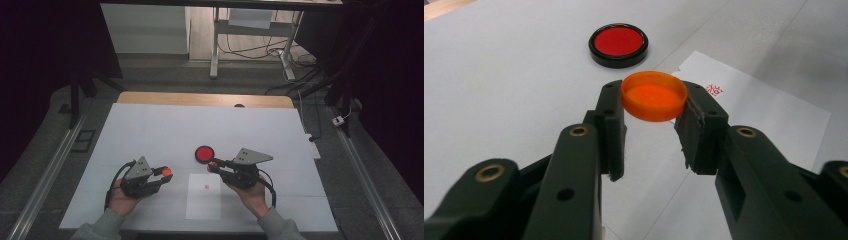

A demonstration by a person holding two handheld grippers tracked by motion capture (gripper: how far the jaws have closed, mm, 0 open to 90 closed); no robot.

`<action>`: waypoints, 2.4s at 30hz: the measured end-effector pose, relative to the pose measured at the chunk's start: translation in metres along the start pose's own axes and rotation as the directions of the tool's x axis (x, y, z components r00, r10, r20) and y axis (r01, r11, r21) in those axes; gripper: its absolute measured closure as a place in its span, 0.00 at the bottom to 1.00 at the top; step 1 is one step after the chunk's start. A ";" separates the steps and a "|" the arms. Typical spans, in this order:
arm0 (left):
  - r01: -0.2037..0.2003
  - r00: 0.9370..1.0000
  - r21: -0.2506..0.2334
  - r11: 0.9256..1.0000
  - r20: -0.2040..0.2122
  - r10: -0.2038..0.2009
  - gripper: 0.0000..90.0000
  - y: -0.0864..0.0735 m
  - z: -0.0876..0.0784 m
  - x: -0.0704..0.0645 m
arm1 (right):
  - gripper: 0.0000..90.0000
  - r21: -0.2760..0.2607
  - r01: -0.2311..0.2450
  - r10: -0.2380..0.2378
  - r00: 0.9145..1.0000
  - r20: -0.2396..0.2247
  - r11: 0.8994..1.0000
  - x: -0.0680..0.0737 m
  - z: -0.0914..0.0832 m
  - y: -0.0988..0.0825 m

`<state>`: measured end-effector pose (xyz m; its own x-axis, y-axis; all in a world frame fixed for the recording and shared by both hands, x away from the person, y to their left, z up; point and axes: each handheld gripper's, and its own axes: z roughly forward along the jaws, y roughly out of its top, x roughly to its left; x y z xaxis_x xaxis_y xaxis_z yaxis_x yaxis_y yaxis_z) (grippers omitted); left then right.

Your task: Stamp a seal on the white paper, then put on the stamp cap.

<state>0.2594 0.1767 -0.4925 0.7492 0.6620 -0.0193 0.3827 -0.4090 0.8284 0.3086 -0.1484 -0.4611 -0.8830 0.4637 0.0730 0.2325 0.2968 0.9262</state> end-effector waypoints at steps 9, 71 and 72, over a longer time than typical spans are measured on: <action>-0.008 1.000 0.004 1.000 0.014 0.008 0.72 0.002 0.004 -0.004 | 0.80 -0.014 0.003 -0.003 1.000 -0.002 1.000 0.001 0.001 0.003; -0.073 0.994 0.043 0.996 0.083 0.070 0.72 0.017 0.034 -0.026 | 0.80 -0.026 0.028 -0.031 0.996 -0.084 0.999 0.023 0.025 0.018; -0.073 0.994 0.043 0.996 0.083 0.070 0.72 0.017 0.034 -0.026 | 0.80 -0.027 0.029 -0.031 0.996 -0.085 0.999 0.023 0.026 0.018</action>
<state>0.2649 0.1312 -0.4970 0.8164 0.5775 -0.0078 0.3493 -0.4830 0.8029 0.3031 -0.1106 -0.4519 -0.9212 0.3818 0.0754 0.1958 0.2872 0.9376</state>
